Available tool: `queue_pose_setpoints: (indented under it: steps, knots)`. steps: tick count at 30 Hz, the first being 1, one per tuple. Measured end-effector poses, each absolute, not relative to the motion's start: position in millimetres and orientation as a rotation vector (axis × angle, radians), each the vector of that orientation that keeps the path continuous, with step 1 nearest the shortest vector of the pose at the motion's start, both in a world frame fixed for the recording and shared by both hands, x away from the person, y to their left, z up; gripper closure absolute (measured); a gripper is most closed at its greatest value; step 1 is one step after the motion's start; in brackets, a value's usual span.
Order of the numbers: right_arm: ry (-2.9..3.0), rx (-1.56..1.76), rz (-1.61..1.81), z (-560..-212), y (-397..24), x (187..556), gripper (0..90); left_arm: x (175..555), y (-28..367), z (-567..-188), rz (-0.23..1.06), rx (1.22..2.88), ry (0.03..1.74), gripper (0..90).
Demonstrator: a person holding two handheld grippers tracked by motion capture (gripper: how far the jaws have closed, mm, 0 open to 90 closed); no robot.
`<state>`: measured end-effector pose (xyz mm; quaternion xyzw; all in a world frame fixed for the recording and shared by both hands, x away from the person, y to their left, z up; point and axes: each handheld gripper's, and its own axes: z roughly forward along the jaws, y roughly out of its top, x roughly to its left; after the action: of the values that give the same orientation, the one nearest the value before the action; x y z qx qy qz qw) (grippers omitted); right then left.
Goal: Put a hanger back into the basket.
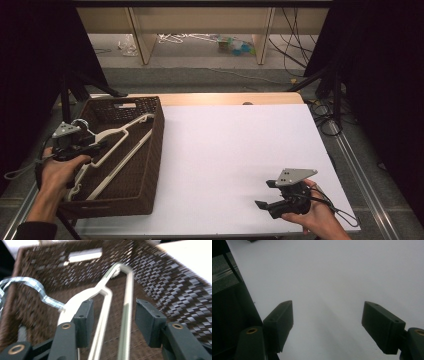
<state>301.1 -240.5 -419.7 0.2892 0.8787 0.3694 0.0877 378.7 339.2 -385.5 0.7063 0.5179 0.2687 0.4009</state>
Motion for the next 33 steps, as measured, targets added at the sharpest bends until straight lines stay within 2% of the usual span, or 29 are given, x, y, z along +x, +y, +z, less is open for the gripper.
queue_pose_setpoints:
  steps: [6,14,33]
  knots:
    - [2.615,0.848,1.096,-420.6,-240.9,302.1,26.2,369.9,323.4,-376.9,0.678,1.784,1.222,46.9]
    - [2.604,0.859,1.099,-420.5,-241.0,301.9,26.2,361.5,299.8,-372.4,0.648,1.754,1.160,36.7]
    - [2.551,0.889,1.152,-420.2,-243.1,302.6,25.6,337.3,222.4,-371.6,0.589,1.806,0.942,21.3]
